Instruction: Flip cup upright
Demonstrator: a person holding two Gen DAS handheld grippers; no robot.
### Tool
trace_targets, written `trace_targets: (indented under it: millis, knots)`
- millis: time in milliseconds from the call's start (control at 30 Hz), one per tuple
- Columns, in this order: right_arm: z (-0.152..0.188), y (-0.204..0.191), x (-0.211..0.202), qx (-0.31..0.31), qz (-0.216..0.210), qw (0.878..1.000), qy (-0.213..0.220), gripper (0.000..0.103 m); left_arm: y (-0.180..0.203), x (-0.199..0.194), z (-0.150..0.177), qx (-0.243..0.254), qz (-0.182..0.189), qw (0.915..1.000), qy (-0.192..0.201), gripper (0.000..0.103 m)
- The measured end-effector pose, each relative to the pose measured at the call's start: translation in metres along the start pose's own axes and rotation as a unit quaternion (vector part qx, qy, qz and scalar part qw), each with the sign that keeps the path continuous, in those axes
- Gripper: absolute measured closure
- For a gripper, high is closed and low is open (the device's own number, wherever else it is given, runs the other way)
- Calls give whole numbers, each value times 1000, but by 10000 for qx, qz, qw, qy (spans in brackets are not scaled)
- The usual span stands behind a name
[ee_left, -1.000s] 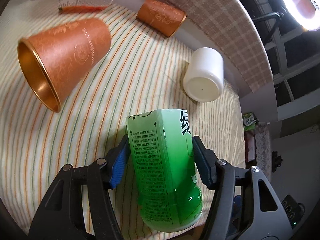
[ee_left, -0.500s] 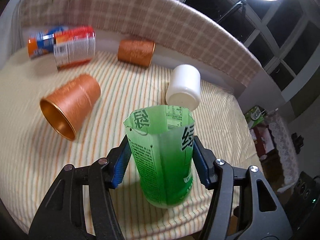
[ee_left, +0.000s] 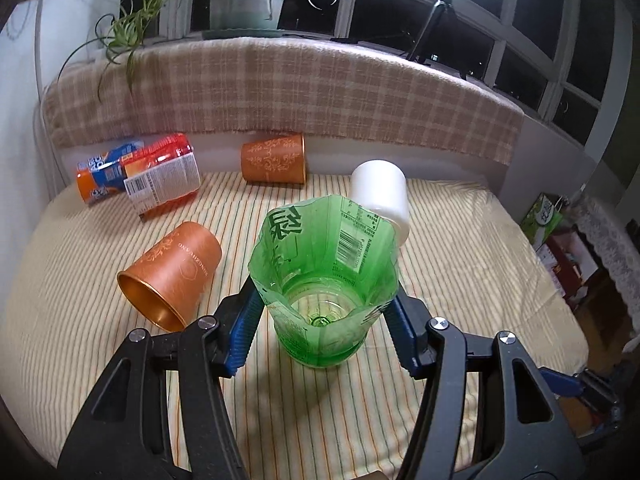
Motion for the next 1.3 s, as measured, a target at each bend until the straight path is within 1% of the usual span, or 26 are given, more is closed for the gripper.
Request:
trace_targets:
  millis: [167, 433, 533, 833, 933, 1067, 1100, 1167, 1300]
  knots:
    - [0, 1, 0, 32, 25, 10000, 1, 31, 4, 4, 3, 159, -83, 9998, 8, 44]
    - [-1, 1, -2, 40, 72, 10000, 40, 31, 10, 11, 9, 288, -12, 9995, -129, 44]
    - [-1, 0, -1, 35, 72, 10000, 29, 31, 12, 10, 9, 325, 160, 9992, -171, 44]
    - [-1, 0, -1, 22, 80, 10000, 26, 31, 17, 9, 11, 362, 417, 9982, -232, 43]
    - [-1, 0, -1, 26, 76, 10000, 28, 31, 18, 10, 12, 345, 492, 9978, -295, 35]
    - [-1, 0, -1, 28, 74, 10000, 37, 31, 20, 8, 14, 395, 547, 9973, -299, 33]
    - [-1, 0, -1, 26, 74, 10000, 45, 31, 20, 8, 14, 403, 567, 9971, -308, 28]
    - [-1, 0, -2, 22, 86, 9999, 63, 31, 21, 5, 15, 429, 601, 9969, -265, 19]
    - [-3, -2, -4, 5, 118, 9998, 145, 31, 19, -3, 15, 453, 587, 9970, -209, 19]
Point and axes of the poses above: each gripper's, at about its wrist camera, not at the fingertips, and x roughly the way its jaws point, y to its right, z to its underside, the point moved 3 cm from there along x, roughly the way its jaws point, and after that the axes turned 1 degree about z, right-handed, at the moved point
